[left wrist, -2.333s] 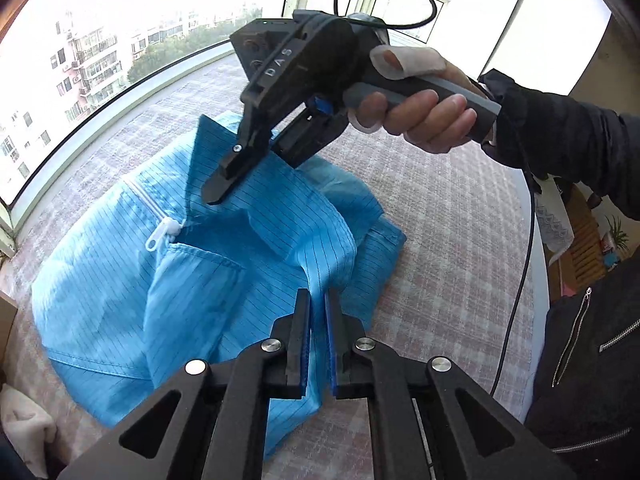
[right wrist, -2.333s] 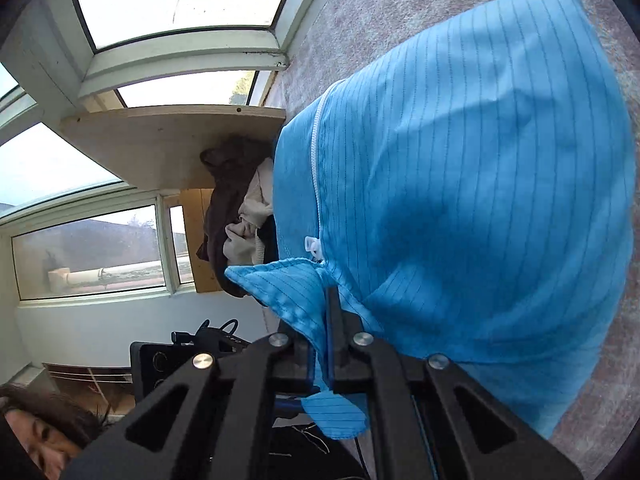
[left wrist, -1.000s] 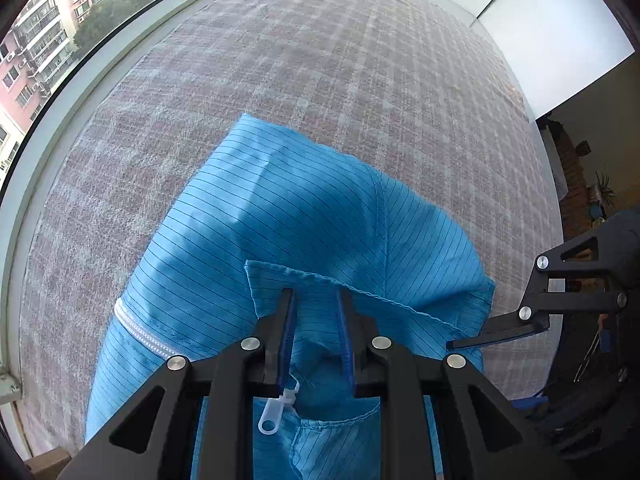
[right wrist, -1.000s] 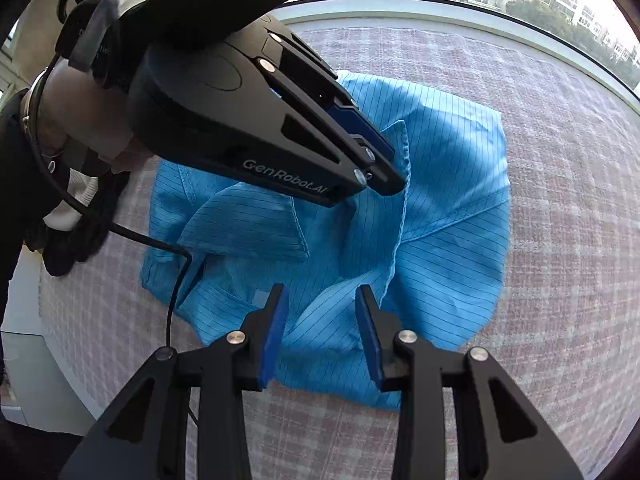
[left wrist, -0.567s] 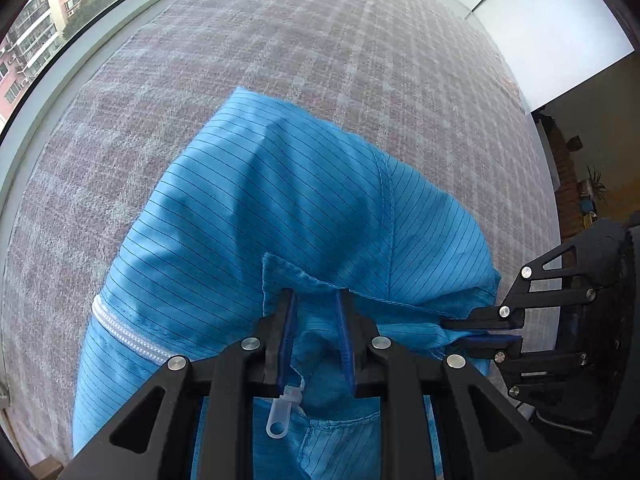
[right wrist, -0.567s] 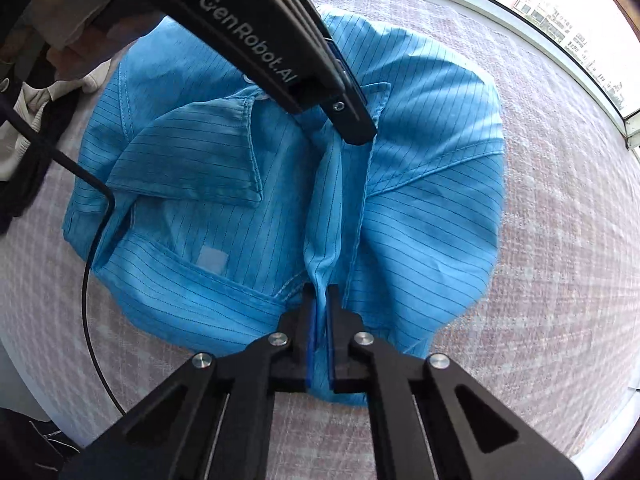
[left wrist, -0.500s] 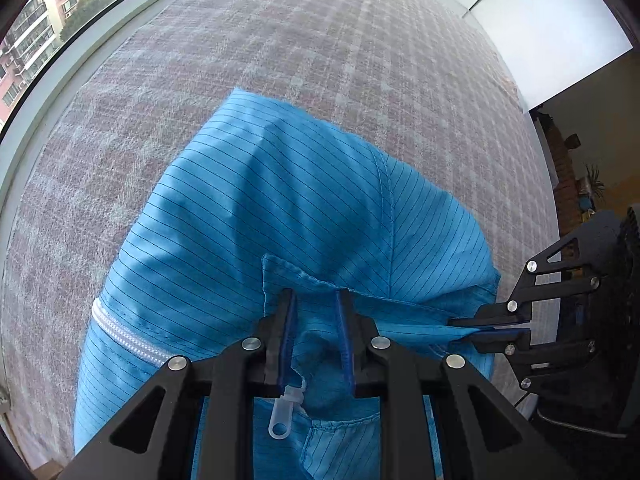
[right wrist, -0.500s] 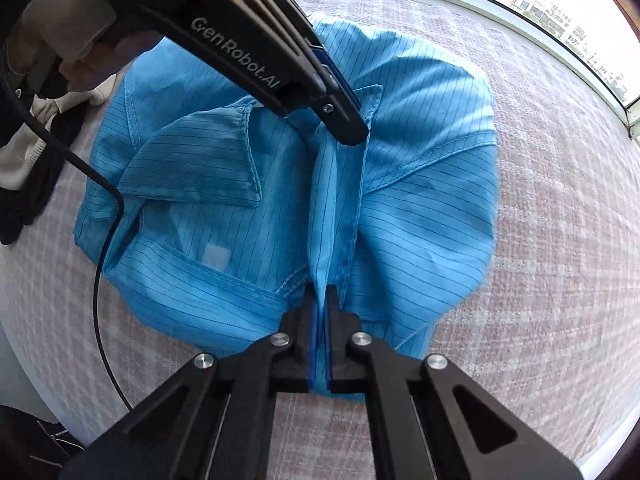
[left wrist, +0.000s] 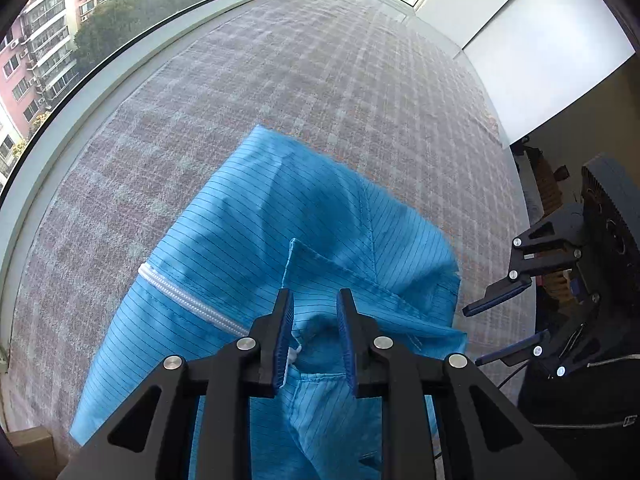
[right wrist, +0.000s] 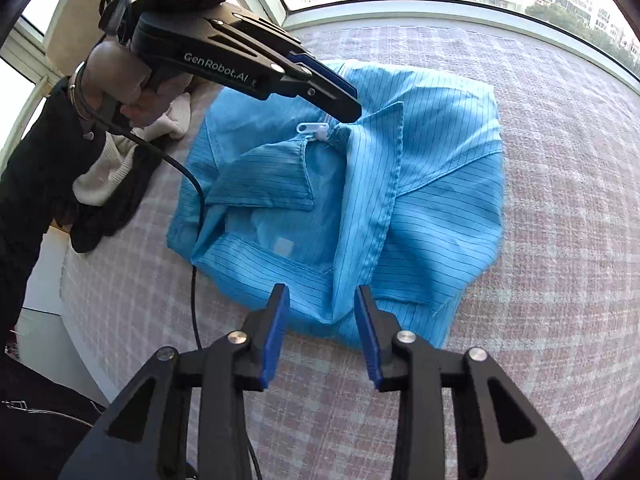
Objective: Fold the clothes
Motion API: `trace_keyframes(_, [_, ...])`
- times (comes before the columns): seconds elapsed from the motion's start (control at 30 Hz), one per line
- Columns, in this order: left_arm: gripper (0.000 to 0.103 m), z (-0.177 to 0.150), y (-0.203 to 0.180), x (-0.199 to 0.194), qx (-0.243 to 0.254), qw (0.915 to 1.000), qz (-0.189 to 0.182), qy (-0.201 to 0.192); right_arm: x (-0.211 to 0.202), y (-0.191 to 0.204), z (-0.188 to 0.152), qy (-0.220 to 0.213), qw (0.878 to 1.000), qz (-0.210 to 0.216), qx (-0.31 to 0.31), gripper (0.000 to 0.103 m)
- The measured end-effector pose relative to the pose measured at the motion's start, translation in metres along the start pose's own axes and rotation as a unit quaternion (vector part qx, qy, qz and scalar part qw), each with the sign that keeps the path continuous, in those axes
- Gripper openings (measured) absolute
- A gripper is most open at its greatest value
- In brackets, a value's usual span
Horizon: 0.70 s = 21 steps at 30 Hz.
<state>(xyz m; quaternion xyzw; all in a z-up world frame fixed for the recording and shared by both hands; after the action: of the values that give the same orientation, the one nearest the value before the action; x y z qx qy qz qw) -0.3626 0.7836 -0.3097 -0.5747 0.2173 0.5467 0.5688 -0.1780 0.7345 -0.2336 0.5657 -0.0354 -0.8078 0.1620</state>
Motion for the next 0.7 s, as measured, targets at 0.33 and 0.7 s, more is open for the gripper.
trace_keyframes(0.33, [0.025,-0.046,0.03,-0.027,-0.03,0.9948,0.095,-0.021,0.038,-0.01,0.023,0.045,0.997,-0.056,-0.029,0.039])
trace_keyframes(0.7, [0.026,-0.15,-0.008,-0.036,-0.072,0.9899,0.106,-0.061,0.061,0.01,0.1,0.028,0.999,0.015,0.019,0.04])
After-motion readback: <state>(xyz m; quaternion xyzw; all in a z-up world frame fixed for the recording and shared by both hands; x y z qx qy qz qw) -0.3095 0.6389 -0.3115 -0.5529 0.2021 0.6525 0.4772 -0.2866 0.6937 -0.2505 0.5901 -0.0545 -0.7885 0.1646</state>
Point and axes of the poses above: each gripper's, at about its wrist camera, not at the fingertips, and x roughly the way its jaws point, y to its left, z to its top, the point moved 9 cm from there along x, roughly the way its jaws point, and after that the axes turned 12 degrees about -x, right-handed, at the moved point
